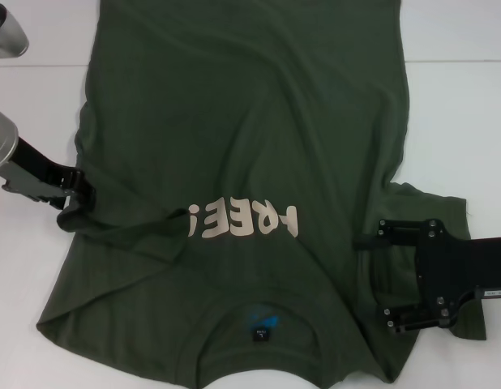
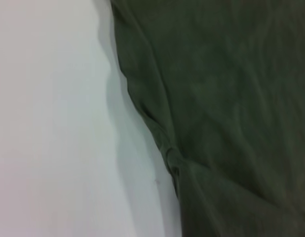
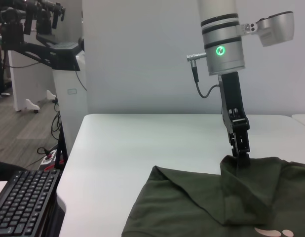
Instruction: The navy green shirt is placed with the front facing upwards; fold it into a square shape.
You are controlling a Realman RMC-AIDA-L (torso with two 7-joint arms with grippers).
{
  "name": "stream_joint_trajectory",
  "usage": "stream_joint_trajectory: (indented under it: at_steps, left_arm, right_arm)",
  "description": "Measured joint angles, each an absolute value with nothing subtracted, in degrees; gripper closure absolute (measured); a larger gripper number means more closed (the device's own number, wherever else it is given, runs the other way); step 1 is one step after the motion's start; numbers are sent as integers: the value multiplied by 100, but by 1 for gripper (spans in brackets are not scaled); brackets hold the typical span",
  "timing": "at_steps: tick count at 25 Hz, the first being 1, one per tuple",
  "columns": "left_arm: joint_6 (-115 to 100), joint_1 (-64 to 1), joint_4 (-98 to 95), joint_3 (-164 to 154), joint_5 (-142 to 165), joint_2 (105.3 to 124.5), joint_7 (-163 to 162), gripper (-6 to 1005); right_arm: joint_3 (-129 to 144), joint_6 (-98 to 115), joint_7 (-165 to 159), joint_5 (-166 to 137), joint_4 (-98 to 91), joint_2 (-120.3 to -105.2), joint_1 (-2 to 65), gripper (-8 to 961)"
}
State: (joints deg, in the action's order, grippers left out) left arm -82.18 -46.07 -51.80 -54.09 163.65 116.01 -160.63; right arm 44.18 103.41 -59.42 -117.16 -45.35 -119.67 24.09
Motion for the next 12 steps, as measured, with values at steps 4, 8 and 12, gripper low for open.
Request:
stream_joint_trajectory:
  at_steps: [4, 8, 12]
  left_arm:
    - [-8251, -4622, -5177, -5417, 16365, 11601, -16052, 474]
    - [-8300, -4623, -5175, -5416, 16365, 11601, -16046, 612]
    - [-8321, -4629, -5102, -5414, 16365, 11608, -15995, 768]
  right_arm:
    - [4405, 10338, -5942, -11710, -4532, -11964, 2410, 128]
    - [4408, 10335, -5942, -11709, -4532, -11962, 2408, 129]
    - [4416, 10335, -5941, -11705, -4532, -11965, 2408, 130]
